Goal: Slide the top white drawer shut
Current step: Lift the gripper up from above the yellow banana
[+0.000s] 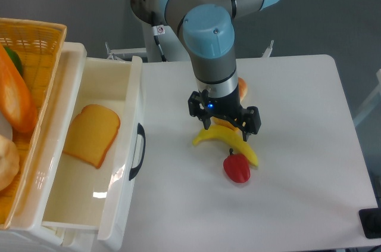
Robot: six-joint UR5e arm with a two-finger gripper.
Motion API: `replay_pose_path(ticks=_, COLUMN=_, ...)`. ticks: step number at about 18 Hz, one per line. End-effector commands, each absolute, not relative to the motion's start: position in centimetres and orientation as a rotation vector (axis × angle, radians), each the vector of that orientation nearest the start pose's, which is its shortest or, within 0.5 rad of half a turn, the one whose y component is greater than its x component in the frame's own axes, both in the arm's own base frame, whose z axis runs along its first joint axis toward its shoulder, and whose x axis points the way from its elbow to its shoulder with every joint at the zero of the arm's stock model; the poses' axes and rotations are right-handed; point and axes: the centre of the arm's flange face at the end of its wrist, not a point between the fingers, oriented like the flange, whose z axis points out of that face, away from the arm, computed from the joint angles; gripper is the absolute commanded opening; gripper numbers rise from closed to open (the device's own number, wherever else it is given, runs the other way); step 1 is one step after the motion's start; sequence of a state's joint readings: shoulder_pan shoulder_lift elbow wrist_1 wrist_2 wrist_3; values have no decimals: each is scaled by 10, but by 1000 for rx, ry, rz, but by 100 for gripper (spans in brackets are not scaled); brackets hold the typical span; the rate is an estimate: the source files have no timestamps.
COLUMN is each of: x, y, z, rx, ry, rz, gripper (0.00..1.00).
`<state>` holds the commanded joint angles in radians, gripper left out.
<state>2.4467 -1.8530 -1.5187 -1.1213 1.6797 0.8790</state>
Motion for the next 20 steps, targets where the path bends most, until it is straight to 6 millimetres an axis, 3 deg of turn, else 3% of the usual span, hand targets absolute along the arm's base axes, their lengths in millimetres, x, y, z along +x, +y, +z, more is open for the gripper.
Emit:
replay_pose_path(ticks=4, x=-400, y=491, z=414, rx=-3049, ry=-33, rz=376, gripper=100)
replay_pose_path(ticks=7, x=-399, y=490, z=408, rx=-3062, ry=-26, rz=369, gripper=100)
replay_pose_path(ticks=18, x=-385, y=494, z=350, rx=-3155, ry=-2, rz=267, gripper=100)
replay_pose_path(ticks=20, x=-384, y=494, z=341, rx=-3159, ry=-91, rz=245, gripper=100)
